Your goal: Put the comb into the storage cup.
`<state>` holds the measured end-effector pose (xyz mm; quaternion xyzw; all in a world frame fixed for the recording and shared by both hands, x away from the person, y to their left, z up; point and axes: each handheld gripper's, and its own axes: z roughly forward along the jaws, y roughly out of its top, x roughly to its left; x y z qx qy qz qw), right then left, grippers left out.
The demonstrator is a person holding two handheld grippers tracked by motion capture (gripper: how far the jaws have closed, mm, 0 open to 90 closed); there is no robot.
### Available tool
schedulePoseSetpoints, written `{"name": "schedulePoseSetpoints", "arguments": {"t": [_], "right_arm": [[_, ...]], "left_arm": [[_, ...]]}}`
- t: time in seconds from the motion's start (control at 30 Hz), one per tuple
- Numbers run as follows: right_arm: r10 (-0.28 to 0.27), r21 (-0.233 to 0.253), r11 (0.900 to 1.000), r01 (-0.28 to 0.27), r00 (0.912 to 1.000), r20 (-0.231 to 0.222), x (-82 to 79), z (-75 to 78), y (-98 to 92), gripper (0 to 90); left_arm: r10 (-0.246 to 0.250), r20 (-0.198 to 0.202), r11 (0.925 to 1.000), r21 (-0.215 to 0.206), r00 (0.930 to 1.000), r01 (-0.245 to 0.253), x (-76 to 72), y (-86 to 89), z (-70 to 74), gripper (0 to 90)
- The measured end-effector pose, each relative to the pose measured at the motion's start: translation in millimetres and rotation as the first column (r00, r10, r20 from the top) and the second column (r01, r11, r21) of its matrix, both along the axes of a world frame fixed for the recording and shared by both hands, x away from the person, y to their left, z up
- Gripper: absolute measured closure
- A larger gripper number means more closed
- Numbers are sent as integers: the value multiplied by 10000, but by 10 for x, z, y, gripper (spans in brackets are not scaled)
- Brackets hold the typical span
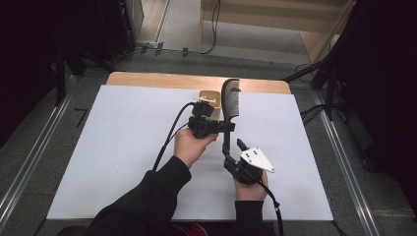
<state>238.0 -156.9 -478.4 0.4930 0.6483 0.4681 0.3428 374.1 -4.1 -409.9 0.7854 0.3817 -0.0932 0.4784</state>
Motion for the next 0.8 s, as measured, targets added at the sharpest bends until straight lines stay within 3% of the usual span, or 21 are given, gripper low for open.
{"name": "schedulePoseSetpoints", "arguments": {"t": [0.17,0.37,0.5,0.67,0.8], "right_arm": [[196,-194,9996,-201,9995,-242,11,-35,24,405],[179,-711,9973,-190,9997,-167,2,-80,24,348],[272,-639,9975,-297,9988,-397,0,-93,7,309],[650,-144,9977,-666,9938,-902,32,-109,-30,237],[794,-178,9965,-820,9904,-1129,36,-125,-42,227]], "left_arm": [[168,202,9996,244,9997,-172,39,70,9,726],[453,350,9985,293,9984,-464,94,168,41,726],[498,421,9981,338,9979,-513,105,206,53,726],[514,493,9976,442,9975,-536,106,240,69,726],[438,675,9972,573,9968,-477,100,259,82,726]]}}
